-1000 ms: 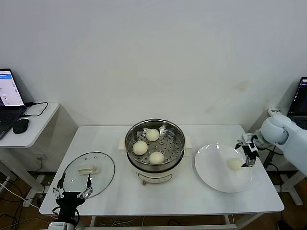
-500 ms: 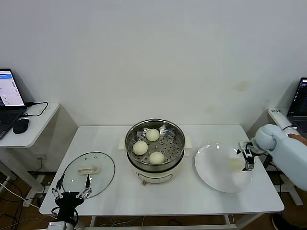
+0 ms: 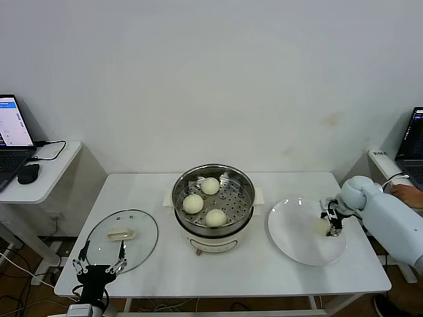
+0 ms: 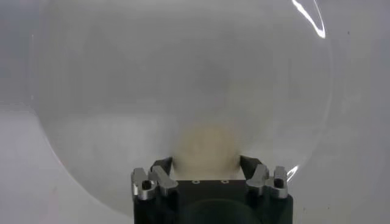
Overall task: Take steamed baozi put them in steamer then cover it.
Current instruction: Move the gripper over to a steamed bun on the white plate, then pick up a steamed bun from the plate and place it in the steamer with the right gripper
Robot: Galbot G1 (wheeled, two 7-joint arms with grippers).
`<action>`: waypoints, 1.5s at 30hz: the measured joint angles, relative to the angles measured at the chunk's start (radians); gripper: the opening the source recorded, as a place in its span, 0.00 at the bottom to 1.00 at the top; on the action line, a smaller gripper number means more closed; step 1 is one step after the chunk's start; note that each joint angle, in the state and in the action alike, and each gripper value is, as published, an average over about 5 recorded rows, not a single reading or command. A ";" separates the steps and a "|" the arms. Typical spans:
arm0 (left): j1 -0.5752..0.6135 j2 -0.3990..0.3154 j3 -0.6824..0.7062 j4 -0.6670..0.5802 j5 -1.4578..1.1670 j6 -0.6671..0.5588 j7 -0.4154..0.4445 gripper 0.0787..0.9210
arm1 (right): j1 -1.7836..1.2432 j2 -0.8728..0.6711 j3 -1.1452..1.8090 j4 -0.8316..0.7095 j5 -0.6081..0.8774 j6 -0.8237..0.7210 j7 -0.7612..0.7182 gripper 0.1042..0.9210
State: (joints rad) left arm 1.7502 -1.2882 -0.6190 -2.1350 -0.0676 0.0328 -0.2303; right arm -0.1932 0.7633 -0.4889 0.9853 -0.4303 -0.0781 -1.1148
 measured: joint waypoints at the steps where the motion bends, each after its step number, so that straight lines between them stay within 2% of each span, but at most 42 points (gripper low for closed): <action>1: 0.000 0.000 0.000 0.000 0.000 0.000 0.000 0.88 | 0.001 0.000 0.000 0.000 0.001 0.000 0.000 0.65; 14: -0.012 0.000 0.010 -0.003 0.000 0.001 0.000 0.88 | 0.091 -0.056 -0.076 0.087 0.097 -0.041 -0.017 0.61; 26: -0.031 0.008 0.026 -0.011 -0.003 0.007 0.007 0.88 | 0.473 -0.117 -0.374 0.307 0.388 -0.169 -0.005 0.62; 37: -0.033 -0.001 0.029 -0.017 -0.007 0.004 0.007 0.88 | 0.785 -0.008 -0.650 0.455 0.709 -0.322 0.080 0.63; 45: -0.028 -0.015 0.021 -0.027 -0.012 0.002 0.003 0.88 | 0.810 0.101 -0.728 0.482 0.835 -0.433 0.161 0.63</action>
State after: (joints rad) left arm 1.7221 -1.3031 -0.5980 -2.1615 -0.0795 0.0343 -0.2270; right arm 0.6171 0.8641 -1.2169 1.4670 0.4046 -0.5115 -0.9537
